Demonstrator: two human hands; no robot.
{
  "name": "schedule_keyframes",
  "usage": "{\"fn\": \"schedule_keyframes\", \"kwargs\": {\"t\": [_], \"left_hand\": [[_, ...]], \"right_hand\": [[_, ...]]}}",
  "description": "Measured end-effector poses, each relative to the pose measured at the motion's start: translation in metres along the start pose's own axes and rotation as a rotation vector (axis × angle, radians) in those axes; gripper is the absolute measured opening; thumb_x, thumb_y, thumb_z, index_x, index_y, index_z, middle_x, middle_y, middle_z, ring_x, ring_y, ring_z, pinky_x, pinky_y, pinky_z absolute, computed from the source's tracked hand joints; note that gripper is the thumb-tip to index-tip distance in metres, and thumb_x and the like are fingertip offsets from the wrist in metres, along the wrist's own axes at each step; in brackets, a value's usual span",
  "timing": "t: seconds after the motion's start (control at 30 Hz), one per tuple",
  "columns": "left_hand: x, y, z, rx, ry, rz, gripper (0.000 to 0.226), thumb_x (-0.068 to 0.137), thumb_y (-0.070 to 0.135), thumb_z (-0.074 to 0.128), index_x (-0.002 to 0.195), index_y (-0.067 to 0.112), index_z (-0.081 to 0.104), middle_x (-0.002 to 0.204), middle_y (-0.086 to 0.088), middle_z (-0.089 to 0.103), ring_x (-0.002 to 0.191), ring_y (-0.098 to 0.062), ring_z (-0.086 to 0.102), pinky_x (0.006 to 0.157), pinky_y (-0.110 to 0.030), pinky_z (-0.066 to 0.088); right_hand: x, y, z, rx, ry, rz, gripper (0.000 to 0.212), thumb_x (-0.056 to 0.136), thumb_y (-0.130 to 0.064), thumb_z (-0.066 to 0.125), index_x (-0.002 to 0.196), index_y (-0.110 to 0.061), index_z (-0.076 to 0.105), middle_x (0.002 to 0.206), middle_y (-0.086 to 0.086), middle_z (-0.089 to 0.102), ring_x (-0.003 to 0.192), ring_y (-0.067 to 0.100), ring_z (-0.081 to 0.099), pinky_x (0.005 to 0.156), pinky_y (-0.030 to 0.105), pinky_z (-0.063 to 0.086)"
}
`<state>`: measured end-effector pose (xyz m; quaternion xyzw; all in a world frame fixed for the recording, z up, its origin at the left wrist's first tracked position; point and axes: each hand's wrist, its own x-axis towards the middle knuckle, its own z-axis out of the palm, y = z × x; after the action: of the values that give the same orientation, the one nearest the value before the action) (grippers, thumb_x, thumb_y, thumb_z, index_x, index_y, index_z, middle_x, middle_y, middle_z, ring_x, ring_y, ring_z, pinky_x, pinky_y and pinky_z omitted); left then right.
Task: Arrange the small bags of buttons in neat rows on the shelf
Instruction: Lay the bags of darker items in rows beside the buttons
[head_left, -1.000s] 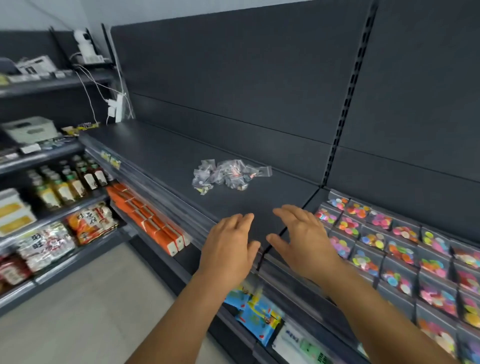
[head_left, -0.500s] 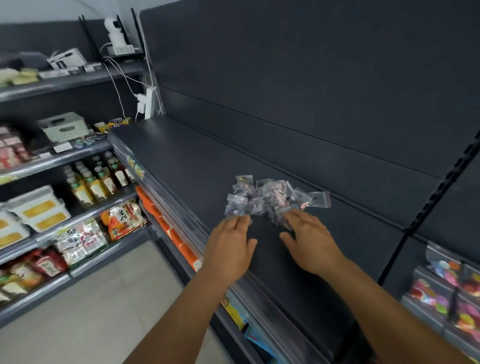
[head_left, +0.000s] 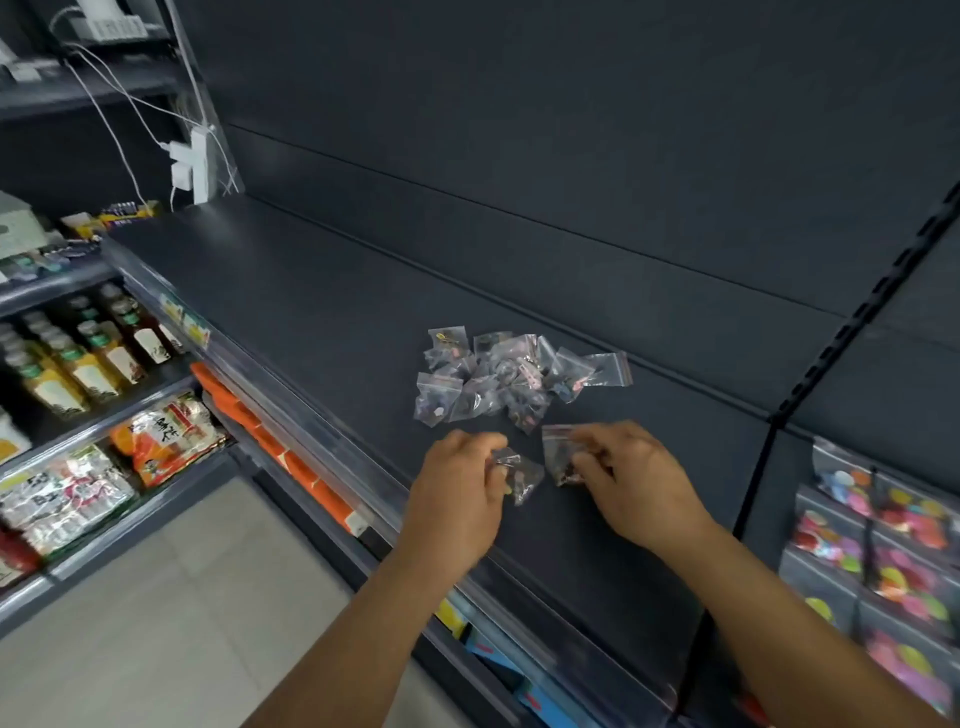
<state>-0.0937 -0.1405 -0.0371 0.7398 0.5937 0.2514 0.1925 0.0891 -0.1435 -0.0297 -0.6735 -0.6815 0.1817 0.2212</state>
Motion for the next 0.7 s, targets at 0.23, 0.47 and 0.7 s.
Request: {"fn": "schedule_keyframes", "kwargs": {"t": [0.23,0.47,0.7], "left_hand": [[0.013,0.004,0.004,0.226,-0.113,-0.118,0.054,0.089,0.052,0.052,0.125,0.013,0.053,0.123,-0.008,0.046,0.120,-0.024,0.039,0.096,-0.034,0.039],[0.016,0.008,0.008,-0.029,-0.103,-0.073,0.015,0.080,0.029,0.067,0.090,0.021,0.059,0.094,0.001,0.061,0.097,-0.022,0.055,0.078,-0.035,0.049],[0.014,0.011,0.000,-0.492,-0.147,-0.132,0.039,0.077,0.016,0.073,0.108,0.024,0.051,0.095,0.009,0.061,0.081,-0.007,0.059,0.060,-0.009,0.041]], "right_hand": [[0.006,-0.008,0.011,-0.037,0.026,0.302,0.050,0.084,-0.035,0.065,0.128,-0.016,0.050,0.122,0.006,0.054,0.115,0.027,0.050,0.094,0.034,0.044],[0.006,-0.019,0.016,0.083,0.001,0.375,0.012,0.080,-0.015,0.059,0.084,-0.026,0.059,0.080,-0.005,0.059,0.088,0.020,0.059,0.066,0.026,0.044],[-0.014,-0.024,0.005,0.454,0.137,0.402,0.007,0.081,-0.007,0.065,0.087,-0.011,0.062,0.078,-0.001,0.062,0.069,0.012,0.056,0.061,0.023,0.045]]}}
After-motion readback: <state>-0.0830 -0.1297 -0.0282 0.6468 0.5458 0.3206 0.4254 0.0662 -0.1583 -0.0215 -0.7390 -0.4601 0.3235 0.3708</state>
